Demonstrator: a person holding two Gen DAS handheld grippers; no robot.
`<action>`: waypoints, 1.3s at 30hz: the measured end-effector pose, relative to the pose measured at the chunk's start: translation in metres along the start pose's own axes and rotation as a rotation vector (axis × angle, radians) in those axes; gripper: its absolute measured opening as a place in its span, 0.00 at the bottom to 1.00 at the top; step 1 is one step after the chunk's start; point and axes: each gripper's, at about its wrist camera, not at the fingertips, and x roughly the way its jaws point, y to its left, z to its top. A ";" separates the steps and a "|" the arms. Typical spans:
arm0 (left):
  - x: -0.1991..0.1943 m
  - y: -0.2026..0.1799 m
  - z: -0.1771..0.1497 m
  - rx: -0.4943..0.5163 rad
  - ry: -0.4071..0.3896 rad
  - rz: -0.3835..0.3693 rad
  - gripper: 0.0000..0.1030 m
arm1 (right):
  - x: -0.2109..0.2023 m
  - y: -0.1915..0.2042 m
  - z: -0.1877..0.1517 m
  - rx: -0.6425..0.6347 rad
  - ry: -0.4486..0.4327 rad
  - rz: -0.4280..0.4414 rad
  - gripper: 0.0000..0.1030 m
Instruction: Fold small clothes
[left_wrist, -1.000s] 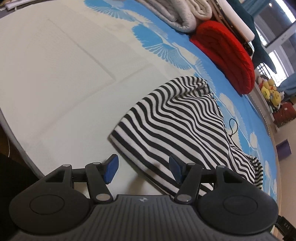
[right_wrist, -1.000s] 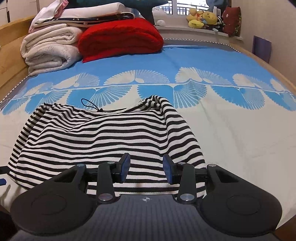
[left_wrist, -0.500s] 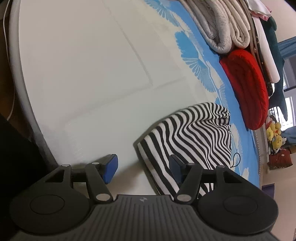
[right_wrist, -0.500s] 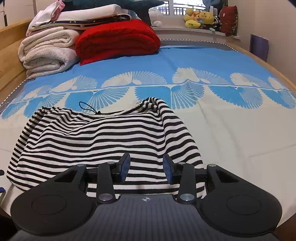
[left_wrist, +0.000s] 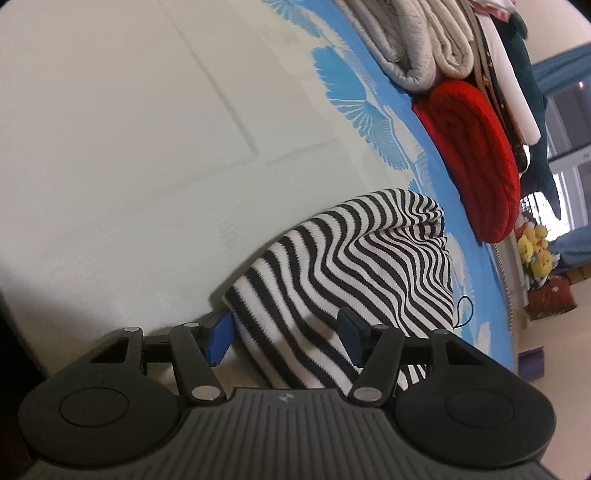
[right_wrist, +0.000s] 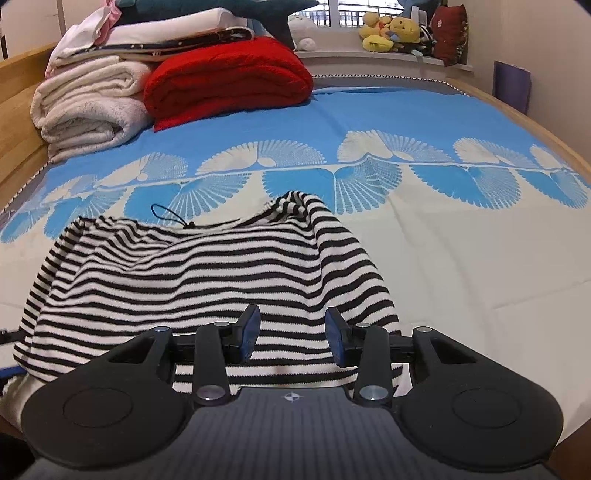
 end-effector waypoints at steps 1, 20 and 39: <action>0.002 -0.002 0.001 0.006 -0.003 0.003 0.62 | 0.001 0.001 -0.001 -0.005 0.003 -0.003 0.39; -0.044 -0.025 0.014 0.183 -0.081 0.178 0.04 | 0.013 0.016 0.006 0.001 0.008 -0.027 0.39; -0.079 -0.265 -0.130 0.749 -0.128 -0.256 0.03 | -0.037 -0.078 0.079 0.001 -0.249 -0.038 0.39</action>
